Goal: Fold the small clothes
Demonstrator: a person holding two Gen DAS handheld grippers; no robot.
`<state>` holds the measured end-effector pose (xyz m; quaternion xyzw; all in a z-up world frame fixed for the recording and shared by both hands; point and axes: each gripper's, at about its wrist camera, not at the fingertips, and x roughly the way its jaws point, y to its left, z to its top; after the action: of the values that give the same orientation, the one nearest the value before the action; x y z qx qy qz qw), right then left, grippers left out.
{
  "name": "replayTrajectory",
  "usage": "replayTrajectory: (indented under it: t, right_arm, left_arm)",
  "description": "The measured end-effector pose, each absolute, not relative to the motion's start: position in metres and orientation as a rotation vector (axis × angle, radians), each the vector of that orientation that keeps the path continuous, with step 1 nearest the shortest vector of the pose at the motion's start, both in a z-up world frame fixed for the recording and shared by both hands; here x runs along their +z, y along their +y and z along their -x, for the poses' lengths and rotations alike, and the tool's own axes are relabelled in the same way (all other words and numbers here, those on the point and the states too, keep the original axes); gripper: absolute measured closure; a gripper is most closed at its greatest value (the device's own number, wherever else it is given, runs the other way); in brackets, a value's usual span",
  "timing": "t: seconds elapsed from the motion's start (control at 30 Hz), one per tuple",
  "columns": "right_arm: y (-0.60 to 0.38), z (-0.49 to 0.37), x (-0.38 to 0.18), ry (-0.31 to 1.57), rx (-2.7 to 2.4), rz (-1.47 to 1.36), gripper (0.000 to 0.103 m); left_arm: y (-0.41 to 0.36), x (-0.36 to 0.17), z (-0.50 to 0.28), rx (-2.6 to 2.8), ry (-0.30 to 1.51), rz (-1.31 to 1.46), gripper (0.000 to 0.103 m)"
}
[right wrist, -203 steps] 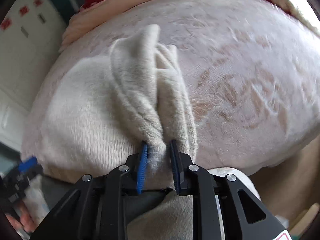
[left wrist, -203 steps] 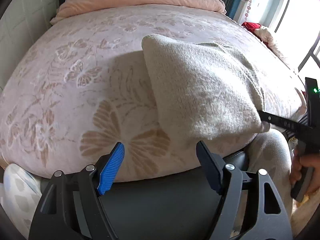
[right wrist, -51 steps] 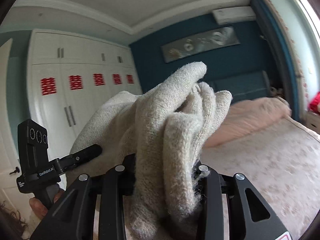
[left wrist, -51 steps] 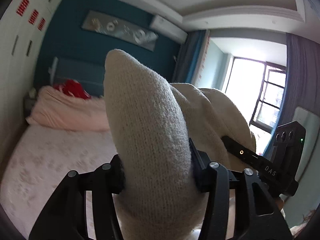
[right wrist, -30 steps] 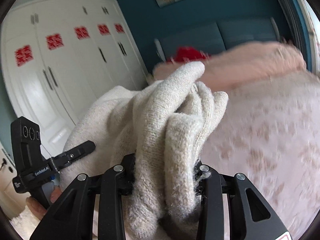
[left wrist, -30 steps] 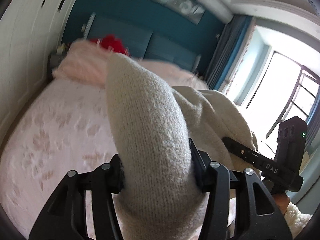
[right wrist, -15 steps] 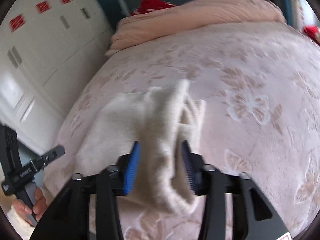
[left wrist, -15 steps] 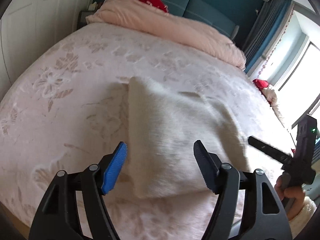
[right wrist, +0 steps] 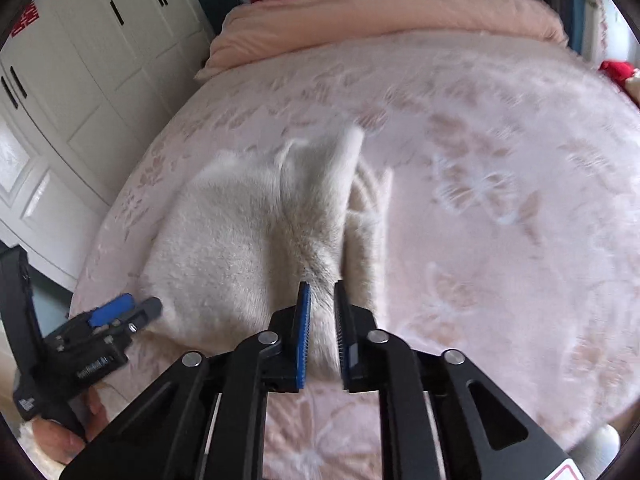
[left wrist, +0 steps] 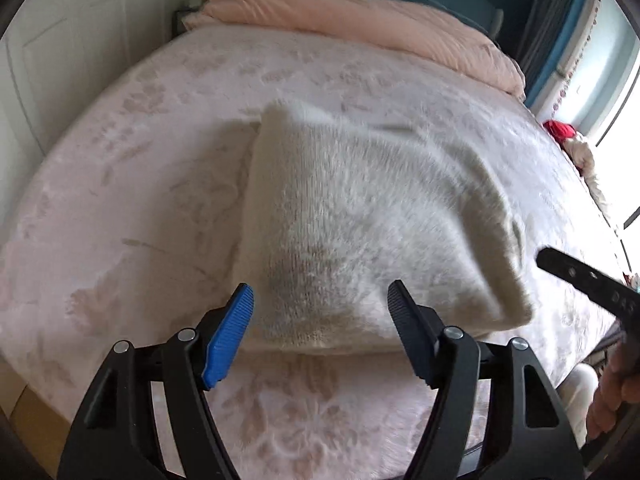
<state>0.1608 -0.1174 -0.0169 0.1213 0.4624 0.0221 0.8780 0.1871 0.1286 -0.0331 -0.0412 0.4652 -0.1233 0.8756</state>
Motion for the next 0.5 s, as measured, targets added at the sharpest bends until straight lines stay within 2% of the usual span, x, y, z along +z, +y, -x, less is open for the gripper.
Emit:
replayTrajectory:
  t: [0.13, 0.33, 0.5]
  right_arm:
    - [-0.118, -0.133, -0.003, 0.929, -0.004, -0.226, 0.088]
    - [-0.115, -0.092, 0.007, 0.876, -0.087, -0.22, 0.065]
    - [-0.113, -0.064, 0.013, 0.837, -0.148, -0.219, 0.049]
  left_arm:
    - [0.121, -0.002, -0.164, -0.21, 0.906, 0.026, 0.033]
    - [0.103, 0.016, -0.133, -0.19, 0.891, -0.014, 0.022]
    - [0.093, 0.024, -0.108, -0.162, 0.866, -0.053, 0.017]
